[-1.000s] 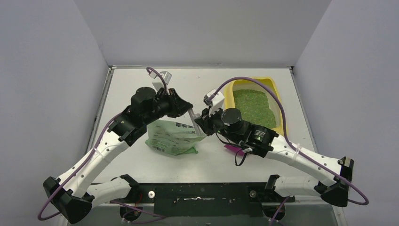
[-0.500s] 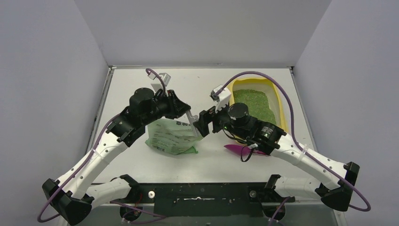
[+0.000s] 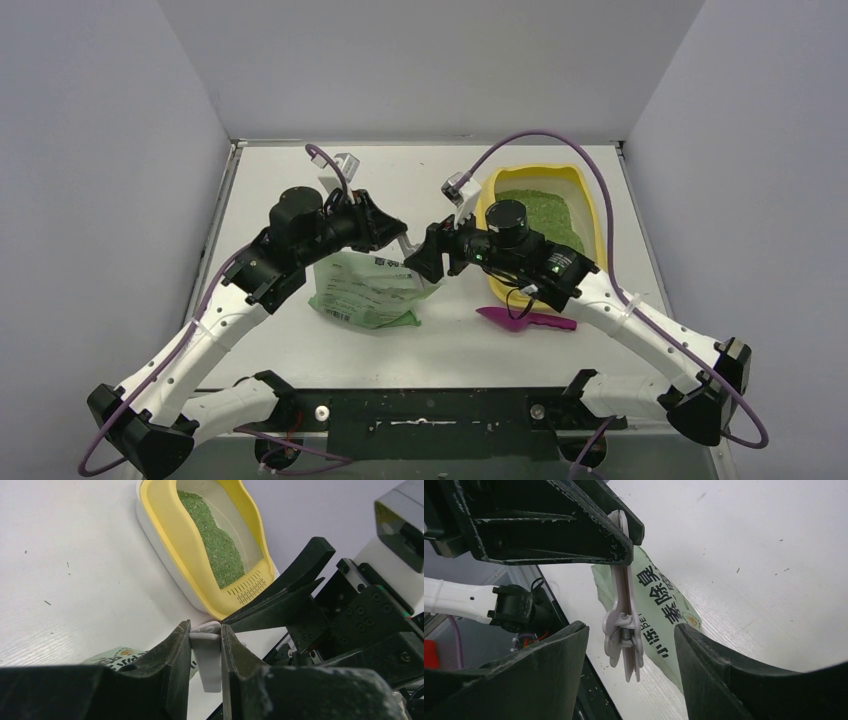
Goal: Fill the litter box with clean litter
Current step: Clamp the cat litter bag at the center of the board.
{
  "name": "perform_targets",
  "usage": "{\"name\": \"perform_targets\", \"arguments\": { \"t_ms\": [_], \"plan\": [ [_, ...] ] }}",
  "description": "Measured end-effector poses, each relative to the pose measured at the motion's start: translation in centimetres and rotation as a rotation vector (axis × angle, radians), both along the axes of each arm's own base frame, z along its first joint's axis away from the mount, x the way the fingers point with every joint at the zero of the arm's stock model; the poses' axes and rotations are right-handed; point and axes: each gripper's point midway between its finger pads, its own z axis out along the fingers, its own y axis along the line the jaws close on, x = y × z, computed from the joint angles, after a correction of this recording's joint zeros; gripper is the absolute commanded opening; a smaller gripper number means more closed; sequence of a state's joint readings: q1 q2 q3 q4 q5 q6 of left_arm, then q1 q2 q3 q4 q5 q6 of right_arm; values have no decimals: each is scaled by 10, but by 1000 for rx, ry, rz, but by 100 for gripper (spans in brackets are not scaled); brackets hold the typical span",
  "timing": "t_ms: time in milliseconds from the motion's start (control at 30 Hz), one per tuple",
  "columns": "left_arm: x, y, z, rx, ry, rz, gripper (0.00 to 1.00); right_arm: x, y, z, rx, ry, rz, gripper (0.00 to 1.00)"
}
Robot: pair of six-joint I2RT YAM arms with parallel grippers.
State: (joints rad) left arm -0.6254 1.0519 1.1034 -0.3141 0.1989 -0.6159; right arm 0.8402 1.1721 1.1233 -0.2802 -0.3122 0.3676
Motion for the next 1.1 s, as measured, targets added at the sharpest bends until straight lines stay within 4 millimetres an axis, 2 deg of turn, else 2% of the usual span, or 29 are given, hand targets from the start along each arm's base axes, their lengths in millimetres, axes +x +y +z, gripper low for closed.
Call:
{"name": "perform_targets", "arguments": {
  "t_ms": [133, 200, 267, 300, 333, 367, 400, 467, 700, 767, 867, 967, 1100],
  "plan": [
    [1, -1, 1, -15, 0, -1, 0, 0, 5, -10, -14, 27, 16, 37],
    [1, 0, 0, -18, 1, 1, 0, 1, 7, -13, -20, 36, 23, 18],
    [3, 1, -2, -19, 6, 7, 0, -1, 10, -13, -20, 39, 41, 5],
    [3, 2, -3, -19, 11, 7, 16, -2, 11, -13, -20, 37, 45, 0],
    [4, 3, -4, -22, 14, 9, 37, -2, 11, -13, -22, 34, 47, 0],
    [4, 3, -4, -24, 16, 9, 53, -2, 11, -13, -26, 31, 50, 0],
    [4, 4, -4, -23, 14, 4, 63, -2, 10, -12, -29, 27, 52, 0],
    [5, 9, -4, -6, -6, -6, 74, -1, 8, -10, -46, 18, 46, 0],
    [20, 50, -17, 210, -76, -71, 81, 18, -21, 10, -133, -62, -52, 0],
    [27, 54, -17, 286, -96, -129, 81, 23, -32, 10, -151, -70, -83, 0],
    [31, 49, -27, 381, -93, -256, 81, 34, -50, 9, -168, -65, -123, 0],
    [28, 44, -52, 454, -52, -391, 81, 41, -61, 7, -166, -45, -135, 0],
    [8, 48, -94, 534, 58, -545, 81, 43, -65, 9, -144, -27, -115, 0]
  ]
}}
